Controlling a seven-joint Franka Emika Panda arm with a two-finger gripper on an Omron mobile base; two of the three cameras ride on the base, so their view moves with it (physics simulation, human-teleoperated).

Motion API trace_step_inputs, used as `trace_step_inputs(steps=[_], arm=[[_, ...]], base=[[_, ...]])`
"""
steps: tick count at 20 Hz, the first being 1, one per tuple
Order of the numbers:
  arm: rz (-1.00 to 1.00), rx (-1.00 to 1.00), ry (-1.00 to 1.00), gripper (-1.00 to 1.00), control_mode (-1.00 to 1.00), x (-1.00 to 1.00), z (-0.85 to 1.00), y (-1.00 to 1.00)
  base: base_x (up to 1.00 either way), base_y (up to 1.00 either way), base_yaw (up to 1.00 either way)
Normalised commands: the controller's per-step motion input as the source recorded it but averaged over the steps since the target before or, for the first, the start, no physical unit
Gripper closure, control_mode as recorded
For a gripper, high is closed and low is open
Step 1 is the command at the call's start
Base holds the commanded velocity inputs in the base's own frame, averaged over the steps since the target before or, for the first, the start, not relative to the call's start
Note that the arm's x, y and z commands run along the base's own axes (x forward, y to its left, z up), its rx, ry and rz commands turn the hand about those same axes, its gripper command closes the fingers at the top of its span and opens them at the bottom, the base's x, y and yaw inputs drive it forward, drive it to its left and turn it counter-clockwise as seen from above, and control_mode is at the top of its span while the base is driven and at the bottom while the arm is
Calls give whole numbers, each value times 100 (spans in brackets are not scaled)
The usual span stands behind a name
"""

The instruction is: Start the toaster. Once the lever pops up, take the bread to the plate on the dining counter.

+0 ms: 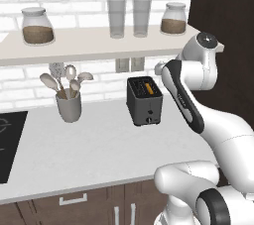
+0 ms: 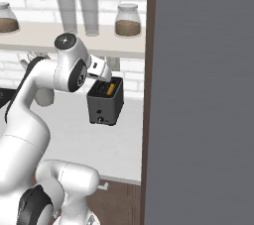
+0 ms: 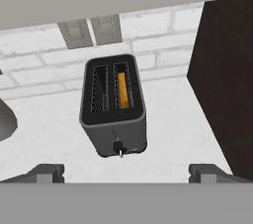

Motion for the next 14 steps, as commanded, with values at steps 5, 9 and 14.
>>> trace_step_inputs(steps=[5, 9, 14], arm=[[0, 0, 0, -100, -100, 0, 0, 0], [0, 0, 0, -100, -100, 0, 0, 0], [0, 0, 0, -100, -100, 0, 0, 0]], base=[[0, 0, 0], [0, 0, 0], [0, 0, 0]])
